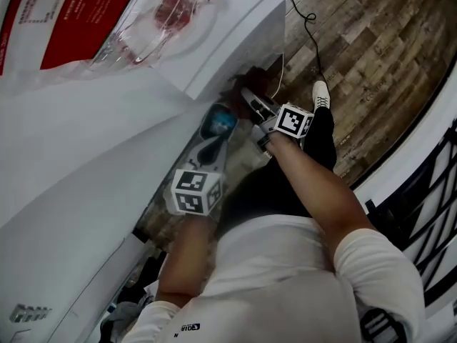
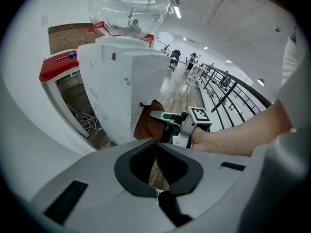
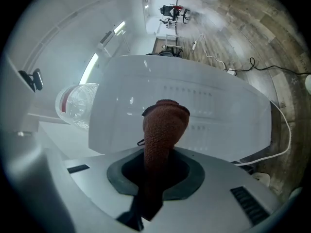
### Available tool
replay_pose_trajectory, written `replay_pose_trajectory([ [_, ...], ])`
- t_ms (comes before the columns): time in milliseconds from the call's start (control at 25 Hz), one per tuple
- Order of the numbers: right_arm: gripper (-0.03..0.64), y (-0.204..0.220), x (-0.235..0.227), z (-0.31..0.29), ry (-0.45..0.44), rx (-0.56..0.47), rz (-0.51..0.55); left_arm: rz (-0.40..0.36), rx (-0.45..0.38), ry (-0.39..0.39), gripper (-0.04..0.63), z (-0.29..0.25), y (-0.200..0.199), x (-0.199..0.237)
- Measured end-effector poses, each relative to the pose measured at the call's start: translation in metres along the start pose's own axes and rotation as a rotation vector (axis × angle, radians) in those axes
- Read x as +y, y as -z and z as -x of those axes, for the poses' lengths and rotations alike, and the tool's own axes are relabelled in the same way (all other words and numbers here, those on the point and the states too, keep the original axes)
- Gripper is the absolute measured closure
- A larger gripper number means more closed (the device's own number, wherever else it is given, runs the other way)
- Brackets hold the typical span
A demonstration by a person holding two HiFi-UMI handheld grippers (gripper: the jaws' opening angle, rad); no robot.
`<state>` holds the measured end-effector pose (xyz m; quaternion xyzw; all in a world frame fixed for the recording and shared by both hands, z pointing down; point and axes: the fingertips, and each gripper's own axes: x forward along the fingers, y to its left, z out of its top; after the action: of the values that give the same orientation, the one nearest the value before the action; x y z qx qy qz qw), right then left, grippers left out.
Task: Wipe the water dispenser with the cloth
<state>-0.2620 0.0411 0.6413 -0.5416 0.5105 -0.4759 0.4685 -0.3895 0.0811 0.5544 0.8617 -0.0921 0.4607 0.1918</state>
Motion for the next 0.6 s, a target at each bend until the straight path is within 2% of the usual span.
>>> replay_pose_trajectory([
  [400, 0.558, 0.033, -0.127, 0.005, 0.177, 0.069, -0.013, -0.001, 0.057, 0.03, 0.606, -0.03, 0.032, -0.003],
  [600, 0.558, 0.036, -0.172, 0.0, 0.226, 0.068, -0.032, -0.004, 0.083, 0.028, 0.606, -0.043, 0.04, 0.006],
])
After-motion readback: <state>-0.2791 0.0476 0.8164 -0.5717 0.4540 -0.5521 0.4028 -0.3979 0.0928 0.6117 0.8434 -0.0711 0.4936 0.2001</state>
